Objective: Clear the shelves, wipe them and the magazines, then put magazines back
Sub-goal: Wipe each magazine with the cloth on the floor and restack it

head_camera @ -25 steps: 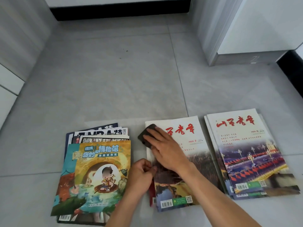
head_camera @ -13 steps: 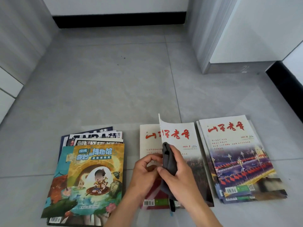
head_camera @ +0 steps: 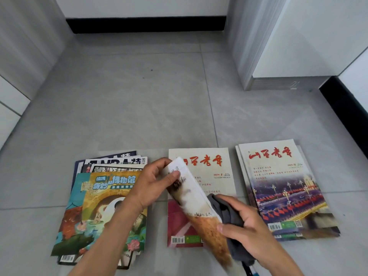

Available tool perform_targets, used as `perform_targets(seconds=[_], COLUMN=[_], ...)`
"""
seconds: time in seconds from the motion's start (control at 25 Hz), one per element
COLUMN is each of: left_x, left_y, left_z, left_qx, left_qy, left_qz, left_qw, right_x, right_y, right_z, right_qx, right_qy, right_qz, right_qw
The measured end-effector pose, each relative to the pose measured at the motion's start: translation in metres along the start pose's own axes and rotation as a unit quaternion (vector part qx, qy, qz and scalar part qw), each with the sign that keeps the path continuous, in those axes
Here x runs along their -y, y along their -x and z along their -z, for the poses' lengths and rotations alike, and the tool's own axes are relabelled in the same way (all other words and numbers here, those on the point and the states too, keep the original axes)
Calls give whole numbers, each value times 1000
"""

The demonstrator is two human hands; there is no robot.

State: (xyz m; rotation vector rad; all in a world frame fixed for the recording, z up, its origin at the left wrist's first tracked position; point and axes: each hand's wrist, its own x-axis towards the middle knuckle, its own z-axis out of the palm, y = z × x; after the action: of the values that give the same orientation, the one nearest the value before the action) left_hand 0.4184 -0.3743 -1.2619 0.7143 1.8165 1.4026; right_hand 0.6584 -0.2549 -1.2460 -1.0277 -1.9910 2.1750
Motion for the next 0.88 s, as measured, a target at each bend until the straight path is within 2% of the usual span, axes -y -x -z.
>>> perform_targets(seconds=[0.12, 0.24, 0.28, 0.36, 0.44, 0.48, 0.56, 0.68, 0.72, 0.76, 0.88], left_x=[-5, -5, -7, -13, -19, -20, -25, -27, -26, -26, -22], left_y=[-1, 8, 10, 7, 1, -2, -3, 5, 8, 8, -6], left_z=[-6, -27, -30, -20, 4, 16, 17, -18, -25, -25, 13], left_qx=[31, 94, 79, -8, -108, -128, -104, 9, 16, -9, -151], left_qy=[11, -6, 0, 26, 36, 31, 4, -18, -10, 6, 38], left_qz=[13, -6, -10, 8, 29, 34, 40, 0, -12, -9, 27], left_qw=[999, 996, 997, 1000, 993, 991, 994, 1000, 1000, 1000, 987], right_x=[6, 24, 30, 29, 12, 6, 4, 30, 41, 45, 21], right_y=[-3, -29, -36, -37, -17, -6, -5, -44, -55, -58, -24], right_z=[-10, -25, -27, -27, -24, -26, -32, -36, -35, -34, -23], right_qx=[-14, -92, -106, -95, -47, -24, -19, -98, -104, -93, -24], right_qy=[52, 91, 98, 125, 148, 144, 141, 113, 100, 97, 124], right_qz=[40, 129, 149, 164, 147, 136, 147, 179, 182, 188, 156], right_qw=[998, 983, 978, 974, 977, 980, 979, 972, 973, 973, 980])
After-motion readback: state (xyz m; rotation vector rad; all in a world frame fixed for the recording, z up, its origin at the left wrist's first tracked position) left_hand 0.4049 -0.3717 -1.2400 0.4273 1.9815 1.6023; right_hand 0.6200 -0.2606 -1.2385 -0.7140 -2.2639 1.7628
